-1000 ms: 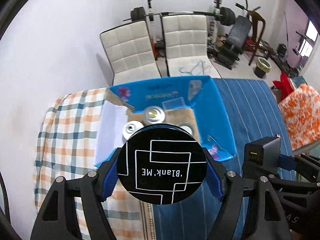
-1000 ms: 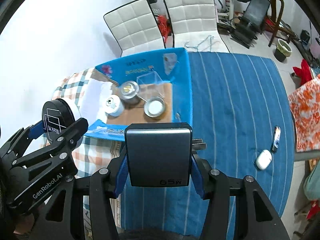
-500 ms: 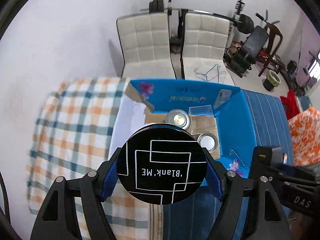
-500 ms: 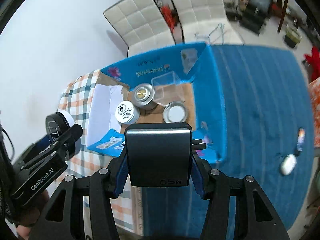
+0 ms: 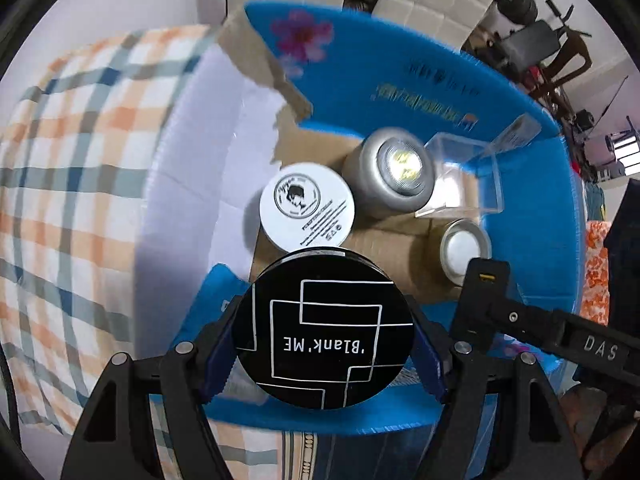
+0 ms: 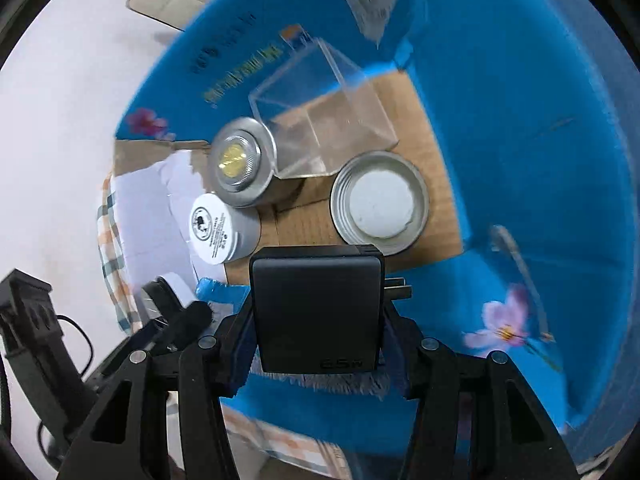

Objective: Organize rigid objects
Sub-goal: 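Lower the charger and Blank.ME tin into the blue box and open both tools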

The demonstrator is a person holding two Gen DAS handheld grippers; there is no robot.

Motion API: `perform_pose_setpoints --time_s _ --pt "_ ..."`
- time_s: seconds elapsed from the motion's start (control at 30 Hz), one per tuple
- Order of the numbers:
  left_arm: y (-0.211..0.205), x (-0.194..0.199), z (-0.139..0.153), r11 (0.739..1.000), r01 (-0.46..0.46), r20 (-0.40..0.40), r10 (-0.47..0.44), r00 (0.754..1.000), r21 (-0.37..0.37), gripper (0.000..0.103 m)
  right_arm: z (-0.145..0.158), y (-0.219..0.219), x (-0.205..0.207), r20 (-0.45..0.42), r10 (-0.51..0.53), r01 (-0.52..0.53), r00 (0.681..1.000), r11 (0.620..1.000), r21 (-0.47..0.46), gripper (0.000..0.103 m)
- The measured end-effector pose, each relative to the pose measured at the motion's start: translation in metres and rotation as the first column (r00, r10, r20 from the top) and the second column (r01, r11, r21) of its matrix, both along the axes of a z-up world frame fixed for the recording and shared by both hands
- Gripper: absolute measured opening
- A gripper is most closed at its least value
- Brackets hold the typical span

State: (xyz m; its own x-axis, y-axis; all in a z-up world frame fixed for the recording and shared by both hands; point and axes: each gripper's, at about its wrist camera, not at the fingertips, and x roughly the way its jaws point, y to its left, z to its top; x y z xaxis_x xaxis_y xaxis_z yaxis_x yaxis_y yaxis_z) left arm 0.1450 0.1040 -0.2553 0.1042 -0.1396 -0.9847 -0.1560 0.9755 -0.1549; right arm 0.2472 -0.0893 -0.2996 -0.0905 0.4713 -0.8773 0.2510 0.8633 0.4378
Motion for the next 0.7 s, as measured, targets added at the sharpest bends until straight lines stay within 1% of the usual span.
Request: perform_pose_setpoints --time_s 0.2,0.33,0.57,0.63,0.7 --pt "0.0 0.009 -0.021 0.999 0.041 -0.032 -0.041 0.999 -0.016 0.073 -0.023 0.016 0.007 -0.032 -0.008 0.007 0.999 1.0 -0.015 0.057" --pt "-0.002 0.016 -0.035 0.997 0.072 -0.072 -0.074 0.995 -0.024 0.073 -0.029 0.032 0.015 -0.037 0.011 -0.012 0.999 1.0 -0.026 0.057" --pt "-0.004 0.017 -0.039 0.995 0.102 -0.079 -0.101 0.992 0.004 0.073 -0.036 0.055 0.025 -0.056 0.063 -0.066 0.996 0.997 -0.047 0.057" --pt "-0.004 0.016 -0.039 0.994 0.108 -0.084 -0.107 0.991 0.002 0.073 -0.041 0.058 0.026 -0.068 0.08 -0.084 0.994 0.994 -0.067 0.057" --pt "-0.006 0.016 -0.039 0.992 0.123 -0.087 -0.122 0.989 0.012 0.073 -0.048 0.059 0.026 -0.097 0.089 -0.095 0.991 0.993 -0.066 0.057"
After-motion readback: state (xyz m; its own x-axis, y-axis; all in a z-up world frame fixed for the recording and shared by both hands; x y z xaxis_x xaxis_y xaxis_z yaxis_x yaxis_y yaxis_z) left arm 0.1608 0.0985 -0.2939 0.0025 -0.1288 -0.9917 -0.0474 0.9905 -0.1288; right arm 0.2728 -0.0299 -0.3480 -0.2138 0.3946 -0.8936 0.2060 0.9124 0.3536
